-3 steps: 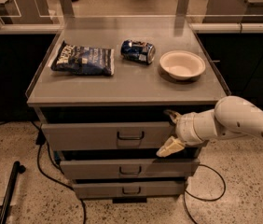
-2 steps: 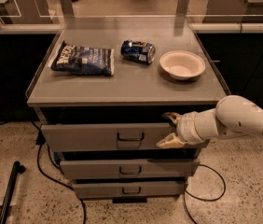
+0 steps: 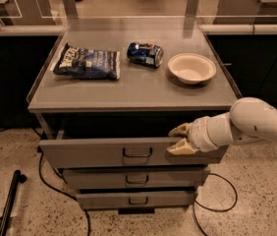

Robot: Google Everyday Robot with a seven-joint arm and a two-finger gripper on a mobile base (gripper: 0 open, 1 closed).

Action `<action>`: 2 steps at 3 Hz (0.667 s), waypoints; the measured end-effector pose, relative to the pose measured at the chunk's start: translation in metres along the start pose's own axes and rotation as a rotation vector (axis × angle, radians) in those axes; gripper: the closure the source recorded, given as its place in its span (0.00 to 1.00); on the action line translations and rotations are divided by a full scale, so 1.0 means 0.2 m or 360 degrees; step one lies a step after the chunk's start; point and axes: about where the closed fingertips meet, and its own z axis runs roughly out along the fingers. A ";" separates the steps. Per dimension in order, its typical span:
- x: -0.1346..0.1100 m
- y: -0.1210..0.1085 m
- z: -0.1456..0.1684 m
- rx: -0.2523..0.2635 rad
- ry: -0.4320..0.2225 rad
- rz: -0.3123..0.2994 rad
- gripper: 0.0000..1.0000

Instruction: Open top drawer

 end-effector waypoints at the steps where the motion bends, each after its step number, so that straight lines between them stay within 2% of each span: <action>1: 0.03 0.08 -0.04 0.0006 -0.0001 0.0020 1.00; 2: 0.04 0.12 -0.06 0.0009 -0.0001 0.0031 1.00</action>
Offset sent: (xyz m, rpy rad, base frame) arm -0.3491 -0.0973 -0.0542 0.1124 0.1135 -0.2584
